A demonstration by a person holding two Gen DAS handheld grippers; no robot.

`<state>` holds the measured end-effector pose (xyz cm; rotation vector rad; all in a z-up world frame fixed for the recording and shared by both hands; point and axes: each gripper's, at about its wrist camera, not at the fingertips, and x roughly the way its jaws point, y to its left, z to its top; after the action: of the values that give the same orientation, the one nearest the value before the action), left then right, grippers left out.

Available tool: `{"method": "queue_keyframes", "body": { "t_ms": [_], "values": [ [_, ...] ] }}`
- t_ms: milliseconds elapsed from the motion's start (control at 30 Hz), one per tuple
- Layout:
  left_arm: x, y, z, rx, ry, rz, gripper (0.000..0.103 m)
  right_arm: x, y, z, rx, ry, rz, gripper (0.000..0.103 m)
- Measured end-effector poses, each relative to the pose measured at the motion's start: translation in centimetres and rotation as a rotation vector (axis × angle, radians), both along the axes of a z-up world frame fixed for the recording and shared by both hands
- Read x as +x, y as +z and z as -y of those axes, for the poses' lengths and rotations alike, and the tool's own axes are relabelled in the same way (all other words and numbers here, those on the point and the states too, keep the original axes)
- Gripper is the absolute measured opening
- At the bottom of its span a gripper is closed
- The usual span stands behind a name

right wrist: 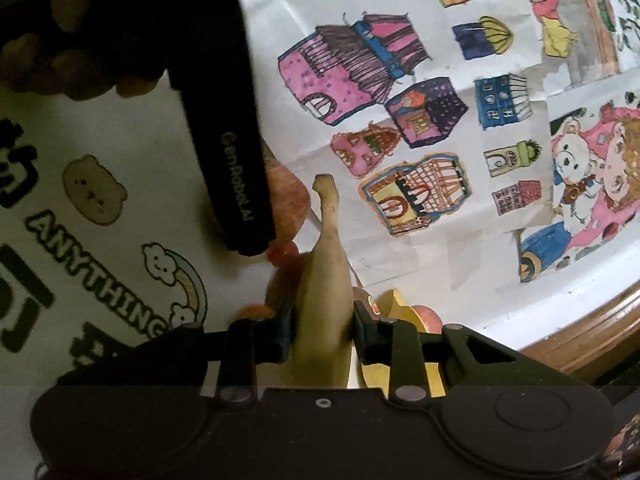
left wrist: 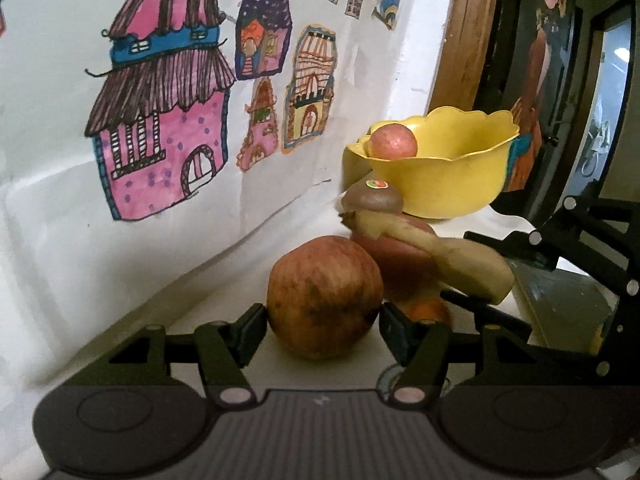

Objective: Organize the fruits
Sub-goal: 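Grasp the yellow banana with the right tool while the left tool grasps the red apple, then lift the apple and banana and carry both toward the metal tray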

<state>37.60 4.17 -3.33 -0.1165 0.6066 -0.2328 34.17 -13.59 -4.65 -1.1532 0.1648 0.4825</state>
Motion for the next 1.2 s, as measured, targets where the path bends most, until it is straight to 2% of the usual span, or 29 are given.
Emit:
{"method": "queue_keyframes", "body": {
  "t_ms": [133, 233, 333, 600, 733, 833, 900, 1033, 1200],
  "values": [
    [-1.3, 0.5, 0.3, -0.006, -0.017, 0.024, 0.065, -1.2, 0.5, 1.0, 0.014, -0.006, -0.001, 0.031],
    [-2.2, 1.1, 0.9, 0.02, -0.031, 0.057, 0.064, -2.0, 0.5, 1.5, 0.007, -0.013, 0.0, 0.031],
    [-2.3, 1.2, 1.6, 0.052, -0.033, 0.059, 0.064, -2.7, 0.5, 1.9, 0.0, -0.019, -0.005, 0.031],
    [-1.8, 1.1, 1.8, 0.065, -0.052, 0.083, 0.067, -3.4, 1.0, 2.6, 0.001, -0.029, -0.005, 0.031],
    [-1.0, 0.5, 2.3, 0.061, -0.084, 0.063, 0.071, -3.3, 0.9, 2.6, 0.0, -0.031, -0.006, 0.031],
    [-0.6, 0.1, 2.9, 0.079, -0.081, 0.057, 0.07, -3.2, 0.8, 2.7, 0.002, -0.028, -0.01, 0.031],
    [-0.1, -0.2, 2.9, 0.084, -0.073, 0.015, 0.069, -3.2, 0.8, 2.8, 0.003, -0.027, -0.012, 0.031],
    [0.6, -0.7, 1.8, 0.016, -0.05, -0.031, 0.067, -3.3, 0.7, 2.8, 0.005, -0.021, -0.009, 0.031],
    [-0.2, -0.6, 2.1, 0.066, -0.049, -0.017, 0.067, -3.4, 0.5, 2.6, 0.006, -0.014, -0.003, 0.031]
  ]
}}
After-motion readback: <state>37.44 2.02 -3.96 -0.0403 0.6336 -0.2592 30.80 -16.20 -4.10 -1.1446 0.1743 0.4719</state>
